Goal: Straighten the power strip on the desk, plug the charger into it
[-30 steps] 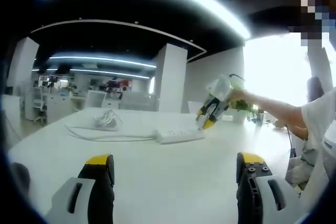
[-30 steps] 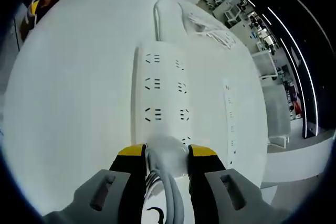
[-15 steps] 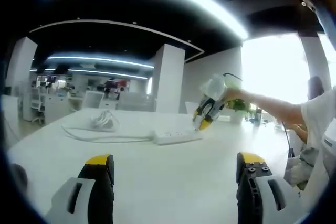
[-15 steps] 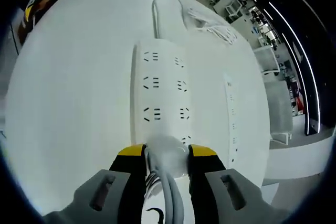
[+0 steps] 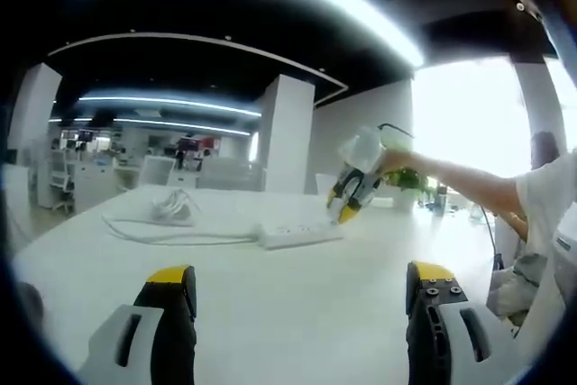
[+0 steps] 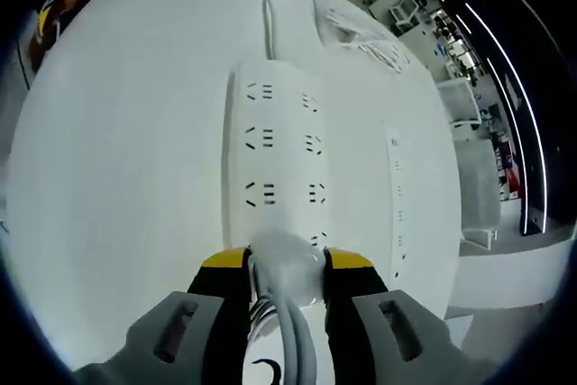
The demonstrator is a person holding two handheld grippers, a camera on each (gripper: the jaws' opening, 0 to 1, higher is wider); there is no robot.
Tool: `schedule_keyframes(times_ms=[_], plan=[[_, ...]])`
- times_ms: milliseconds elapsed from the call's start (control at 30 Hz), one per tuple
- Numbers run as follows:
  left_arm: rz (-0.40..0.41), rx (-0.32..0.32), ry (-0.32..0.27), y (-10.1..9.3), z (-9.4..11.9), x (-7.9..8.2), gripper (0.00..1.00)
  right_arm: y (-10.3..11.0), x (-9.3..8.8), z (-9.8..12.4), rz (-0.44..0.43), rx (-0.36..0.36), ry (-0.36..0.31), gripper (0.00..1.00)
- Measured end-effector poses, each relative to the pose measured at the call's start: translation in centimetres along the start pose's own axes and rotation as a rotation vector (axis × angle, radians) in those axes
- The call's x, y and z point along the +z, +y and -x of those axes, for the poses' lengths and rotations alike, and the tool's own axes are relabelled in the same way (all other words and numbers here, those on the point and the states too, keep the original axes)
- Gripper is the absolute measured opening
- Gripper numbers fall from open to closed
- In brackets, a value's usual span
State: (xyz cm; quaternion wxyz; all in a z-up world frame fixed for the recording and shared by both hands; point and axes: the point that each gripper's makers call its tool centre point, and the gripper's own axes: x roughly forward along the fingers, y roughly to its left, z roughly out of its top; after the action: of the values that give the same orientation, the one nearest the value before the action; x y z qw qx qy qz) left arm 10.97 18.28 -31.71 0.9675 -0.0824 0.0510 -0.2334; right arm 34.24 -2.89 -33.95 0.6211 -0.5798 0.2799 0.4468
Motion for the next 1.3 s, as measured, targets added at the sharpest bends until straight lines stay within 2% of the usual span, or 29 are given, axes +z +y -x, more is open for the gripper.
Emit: schedule_keyframes(times_ms=[100, 133, 167, 233, 267, 300, 367, 733, 933, 1000, 1067, 1133, 1300], plan=[[-0.001, 0.0, 0.005, 0.0, -0.1, -0.1, 0.99, 0.1, 0.2, -0.1, 0.016, 0.003, 0.015, 0.29], [0.0, -0.001, 0.005, 0.0, -0.1, -0.1, 0.99, 1.0, -0.6, -1.3, 0.021, 0.032, 0.064, 0.29], [0.0, -0.002, 0.005, -0.1, -0.1, -0.1, 0.99, 0.2, 0.2, -1.3, 0.022, 0.003, 0.039, 0.29], [-0.003, -0.003, 0.005, -0.1, -0.1, 0.0, 0.99, 0.1, 0.1, -0.9, 0.018, 0.004, 0.044, 0.29], [-0.004, -0.001, 0.004, 0.0, 0.0, 0.0, 0.99, 0.0, 0.1, -0.7, 0.001, 0.01, 0.024, 0.29], [-0.006, 0.002, 0.006, 0.1, 0.0, 0.0, 0.99, -0.2, 0.4, -0.8, 0.02, 0.019, 0.002, 0.29], [-0.003, 0.011, 0.008, 0.5, 0.0, 0.0, 0.99, -0.2, 0.4, -0.8, 0.001, 0.025, -0.006, 0.29], [0.001, -0.009, 0.019, -0.2, -0.5, -0.5, 0.99, -0.3, 0.2, -1.1, 0.011, 0.039, 0.003, 0.3], [-0.008, 0.006, 0.013, 0.1, -0.1, -0.1, 0.99, -0.6, 0.0, -1.1, 0.022, 0.035, 0.004, 0.31], [-0.007, 0.012, 0.008, 0.2, 0.1, 0.1, 0.99, -0.7, 0.2, -1.2, -0.016, 0.052, -0.017, 0.35], [-0.007, 0.018, 0.005, 0.4, 0.2, 0.1, 0.99, -0.1, 1.0, -1.2, -0.026, 0.078, -0.081, 0.42], [-0.007, 0.022, 0.006, 0.5, 0.3, 0.1, 0.99, 0.5, 1.1, -0.7, -0.013, 0.097, -0.097, 0.46], [-0.004, 0.026, 0.003, 0.6, 0.5, 0.2, 0.99, -0.2, 1.2, -0.1, -0.037, 0.091, -0.114, 0.52]])
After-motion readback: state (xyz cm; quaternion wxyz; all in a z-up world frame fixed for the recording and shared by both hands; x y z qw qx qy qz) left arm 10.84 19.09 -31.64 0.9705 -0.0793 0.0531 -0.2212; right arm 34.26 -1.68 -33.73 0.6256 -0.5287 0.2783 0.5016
